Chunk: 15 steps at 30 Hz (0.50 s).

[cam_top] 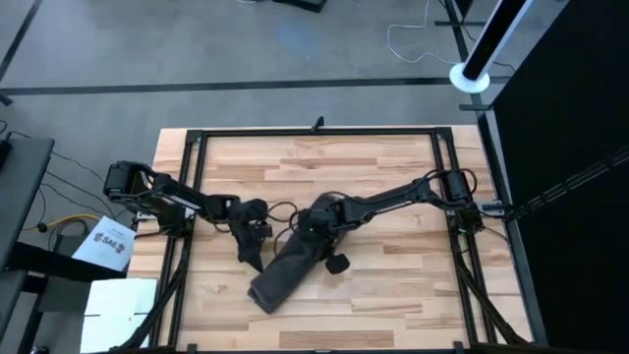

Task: Roll towel
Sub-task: Roll the black towel

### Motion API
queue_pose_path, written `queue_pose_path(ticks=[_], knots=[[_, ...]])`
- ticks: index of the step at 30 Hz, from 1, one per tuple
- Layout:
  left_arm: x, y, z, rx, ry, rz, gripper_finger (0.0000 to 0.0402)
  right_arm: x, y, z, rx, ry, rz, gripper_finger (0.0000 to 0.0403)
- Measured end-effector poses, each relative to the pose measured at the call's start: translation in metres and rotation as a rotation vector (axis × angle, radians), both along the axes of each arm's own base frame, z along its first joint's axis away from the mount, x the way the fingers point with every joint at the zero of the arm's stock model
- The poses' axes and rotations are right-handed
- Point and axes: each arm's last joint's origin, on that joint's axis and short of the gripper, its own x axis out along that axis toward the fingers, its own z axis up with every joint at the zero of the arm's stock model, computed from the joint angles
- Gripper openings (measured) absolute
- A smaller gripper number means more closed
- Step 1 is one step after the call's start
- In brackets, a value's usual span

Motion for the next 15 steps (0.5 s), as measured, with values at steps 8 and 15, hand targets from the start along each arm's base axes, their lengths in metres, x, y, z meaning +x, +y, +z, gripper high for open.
queue_pose_path(ticks=[8, 15], knots=[[-0.004, 0.016, 0.071, 0.848, 0.405, -0.084, 0.0014, 0.003, -0.024, 0.001, 0.009, -0.031, -0.014, 0.0028], [-0.004, 0.019, 0.158, 0.925, 0.257, 0.131, 0.0004, 0.003, -0.034, 0.003, 0.043, -0.057, 0.038, 0.0028]])
